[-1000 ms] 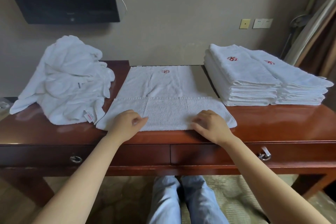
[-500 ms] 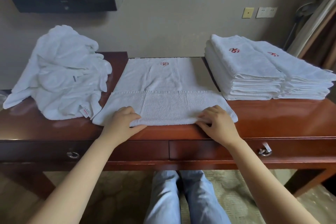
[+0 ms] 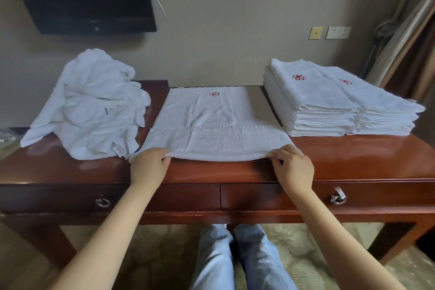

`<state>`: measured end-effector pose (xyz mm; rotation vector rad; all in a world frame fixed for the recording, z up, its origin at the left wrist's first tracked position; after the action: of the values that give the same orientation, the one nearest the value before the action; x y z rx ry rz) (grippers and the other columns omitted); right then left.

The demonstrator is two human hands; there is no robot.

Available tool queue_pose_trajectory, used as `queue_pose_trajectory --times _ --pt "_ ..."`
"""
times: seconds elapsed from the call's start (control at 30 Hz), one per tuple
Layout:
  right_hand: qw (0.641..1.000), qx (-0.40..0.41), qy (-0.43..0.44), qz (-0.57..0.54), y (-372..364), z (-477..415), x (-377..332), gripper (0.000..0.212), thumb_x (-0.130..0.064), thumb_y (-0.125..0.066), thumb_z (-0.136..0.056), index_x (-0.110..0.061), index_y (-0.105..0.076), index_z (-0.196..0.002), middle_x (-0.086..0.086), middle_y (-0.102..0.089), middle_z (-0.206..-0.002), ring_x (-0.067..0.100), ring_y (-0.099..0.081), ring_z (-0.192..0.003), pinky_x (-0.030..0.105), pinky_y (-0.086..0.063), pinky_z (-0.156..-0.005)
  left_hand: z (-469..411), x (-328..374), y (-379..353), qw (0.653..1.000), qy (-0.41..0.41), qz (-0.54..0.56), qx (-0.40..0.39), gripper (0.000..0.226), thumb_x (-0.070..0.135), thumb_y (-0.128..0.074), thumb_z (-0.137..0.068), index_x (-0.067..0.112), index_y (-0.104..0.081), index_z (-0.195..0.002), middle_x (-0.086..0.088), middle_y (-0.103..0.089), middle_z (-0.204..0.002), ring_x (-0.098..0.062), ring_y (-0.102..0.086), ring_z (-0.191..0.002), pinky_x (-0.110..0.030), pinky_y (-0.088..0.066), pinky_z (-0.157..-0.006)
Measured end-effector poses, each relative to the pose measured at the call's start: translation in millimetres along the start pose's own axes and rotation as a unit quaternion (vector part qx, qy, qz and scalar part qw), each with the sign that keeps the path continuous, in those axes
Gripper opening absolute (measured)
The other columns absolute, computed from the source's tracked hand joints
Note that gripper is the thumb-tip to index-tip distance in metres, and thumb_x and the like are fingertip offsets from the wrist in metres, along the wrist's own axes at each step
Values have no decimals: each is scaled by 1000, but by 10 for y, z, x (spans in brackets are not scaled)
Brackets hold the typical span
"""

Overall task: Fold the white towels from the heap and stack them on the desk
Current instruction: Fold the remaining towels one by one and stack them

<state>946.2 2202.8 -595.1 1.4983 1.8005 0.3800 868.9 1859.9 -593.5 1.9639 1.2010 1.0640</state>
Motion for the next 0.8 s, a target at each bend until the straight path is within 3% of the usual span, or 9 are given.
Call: queue_pose_trajectory --times 0.07,0.17,0.27,0.37,0.5,0.57,0.63,0.8 --pt "998 1 -47 -31 53 -40 55 7 -12 -75 -80 -19 -77 -82 -3 -70 -87 28 -64 -69 27 -39 -51 -20 6 71 999 4 44 19 14 7 -62 -87 -2 -71 -82 -16 -67 -78 -36 -63 -76 -36 -44 -65" --pt "996 23 -49 -65 169 -81 39 9 -9 -71 -83 -16 -76 -86 -2 -71 -92 33 -63 -76 30 -42 -55 -23 49 252 995 -22 66 69 12 3 -67 -84 0 -73 -93 -13 -69 -87 -29 -65 -79 -31 -48 -71" --pt "994 70 -34 -80 364 -93 -36 10 -5 -73 -81 -14 -74 -85 0 -71 -85 34 -62 -70 26 -35 -56 8 124 422 989 -55 86 111 13 -1 -69 -80 -1 -72 -92 -11 -68 -90 -26 -64 -80 -28 -44 -73" --pt "988 122 -15 -91 551 -126 -122 10 -6 -74 -81 -15 -72 -85 -1 -69 -84 22 -63 -60 20 -33 -51 14 126 548 983 -60 98 145 14 -1 -68 -78 2 -70 -92 -6 -65 -92 -22 -62 -83 -27 -46 -73" --pt "983 155 8 -98 669 -328 -249 8 -13 -71 -86 -18 -72 -92 -6 -66 -90 18 -63 -76 28 -47 -53 -83 252 779 967 -97 104 212 17 10 -57 -83 -1 -68 -88 -10 -63 -87 -23 -59 -79 -29 -47 -70" --pt "984 155 11 -84 640 -504 -285 6 -14 -71 -86 -18 -72 -90 -4 -66 -88 21 -63 -74 30 -47 -51 -254 317 791 970 -97 94 203 30 20 -47 -85 -2 -68 -85 -13 -61 -80 -24 -57 -72 -34 -49 -65" --pt "988 138 21 -59 542 -724 -301 3 -13 -71 -85 -15 -73 -87 0 -65 -84 26 -62 -69 30 -45 -48 -505 329 710 982 -69 58 168 24 16 -52 -86 -3 -67 -83 -15 -60 -76 -30 -58 -69 -39 -49 -62" --pt "998 -8 -34 46 -145 -1330 -105 15 -22 -58 -91 -13 -70 -88 4 -62 -89 30 -56 -77 27 -33 -53 -1209 257 162 998 -9 -61 14 18 15 -51 -91 -1 -58 -86 -14 -57 -83 -33 -58 -79 -38 -44 -66"
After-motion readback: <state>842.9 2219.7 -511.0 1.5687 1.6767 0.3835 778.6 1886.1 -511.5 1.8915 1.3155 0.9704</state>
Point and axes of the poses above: each hand's wrist, its own z-axis away from the middle knuckle, its own y-axis out of the back of the hand, x = y × z, the point moved 9 cm from there along -z, towards the middle knuckle
